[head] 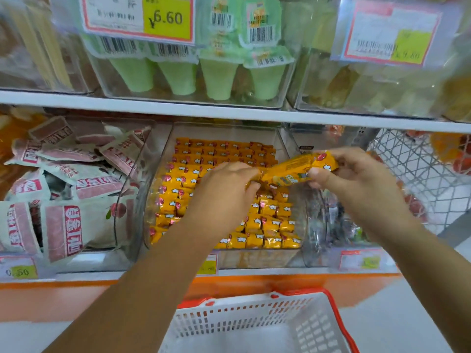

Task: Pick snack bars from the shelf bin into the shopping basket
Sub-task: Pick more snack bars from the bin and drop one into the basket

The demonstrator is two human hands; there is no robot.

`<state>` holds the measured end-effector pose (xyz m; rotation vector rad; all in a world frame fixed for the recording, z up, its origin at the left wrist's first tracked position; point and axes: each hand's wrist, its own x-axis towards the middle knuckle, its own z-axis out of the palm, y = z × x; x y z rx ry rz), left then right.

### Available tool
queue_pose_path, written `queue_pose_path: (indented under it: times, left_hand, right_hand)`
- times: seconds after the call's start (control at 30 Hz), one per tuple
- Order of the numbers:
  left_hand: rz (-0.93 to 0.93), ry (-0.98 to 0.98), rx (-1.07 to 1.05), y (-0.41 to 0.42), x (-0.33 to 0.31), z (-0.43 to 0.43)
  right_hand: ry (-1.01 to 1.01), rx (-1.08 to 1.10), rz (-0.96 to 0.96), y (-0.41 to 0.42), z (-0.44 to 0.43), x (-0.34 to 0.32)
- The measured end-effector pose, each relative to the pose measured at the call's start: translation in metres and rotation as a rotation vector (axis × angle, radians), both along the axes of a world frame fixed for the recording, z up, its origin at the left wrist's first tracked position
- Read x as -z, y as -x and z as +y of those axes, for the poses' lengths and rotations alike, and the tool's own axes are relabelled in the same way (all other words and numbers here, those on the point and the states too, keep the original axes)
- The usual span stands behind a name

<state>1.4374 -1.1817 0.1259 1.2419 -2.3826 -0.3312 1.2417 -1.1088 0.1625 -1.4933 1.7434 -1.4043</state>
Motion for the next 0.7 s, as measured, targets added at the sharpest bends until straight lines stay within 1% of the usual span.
queue_pose_path:
  times: [0.07, 0.13, 0.2, 0.23, 0.27, 0.37, 0.4, 0.43, 0.53, 0.63, 0.7]
  left_hand:
    - [-0.129, -0.026, 0.026, 0.006, 0.011, -0.018]
    - [-0.239, -0.074, 0.063, 0.003, 0.023, -0.026]
    - [-0.276, -0.087, 0.102, -0.006, 0.033, -0.027]
    - [-0.272, -0.085, 0.12, -0.011, 0.036, -0.027]
    - [-0.263, -0.083, 0.138, -0.015, 0.038, -0.027]
    - [-0.262, -0.062, 0.165, -0.021, 0.041, -0.027]
    - [-0.261, -0.053, 0.165, -0.022, 0.042, -0.026]
    - [-0.256, -0.05, 0.163, -0.022, 0.042, -0.025]
    - [-0.226, -0.045, 0.153, -0.022, 0.046, -0.023]
    - [-0.217, -0.035, 0.152, -0.022, 0.048, -0.023]
    - [-0.217, -0.036, 0.146, -0.022, 0.049, -0.023]
  right_hand:
    - [-0.069, -0.008, 0.284, 0.004, -0.023, -0.006]
    - [-0.185, -0.062, 0.515, 0.0, -0.043, -0.012]
    - [-0.287, -0.115, 0.737, -0.006, -0.062, -0.016]
    - [-0.319, -0.125, 0.791, -0.007, -0.071, -0.018]
    - [-0.339, -0.134, 0.794, -0.009, -0.08, -0.021]
    - [-0.402, -0.176, 0.639, -0.01, -0.098, -0.029]
    - [-0.404, -0.186, 0.62, -0.008, -0.099, -0.031]
    - [-0.397, -0.189, 0.644, -0.007, -0.099, -0.032]
    - [-0.338, -0.194, 0.856, -0.006, -0.097, -0.019]
    - [-0.358, -0.264, 0.882, -0.012, -0.1, 0.008]
    - [-0.383, -0.307, 0.937, -0.017, -0.106, 0.019]
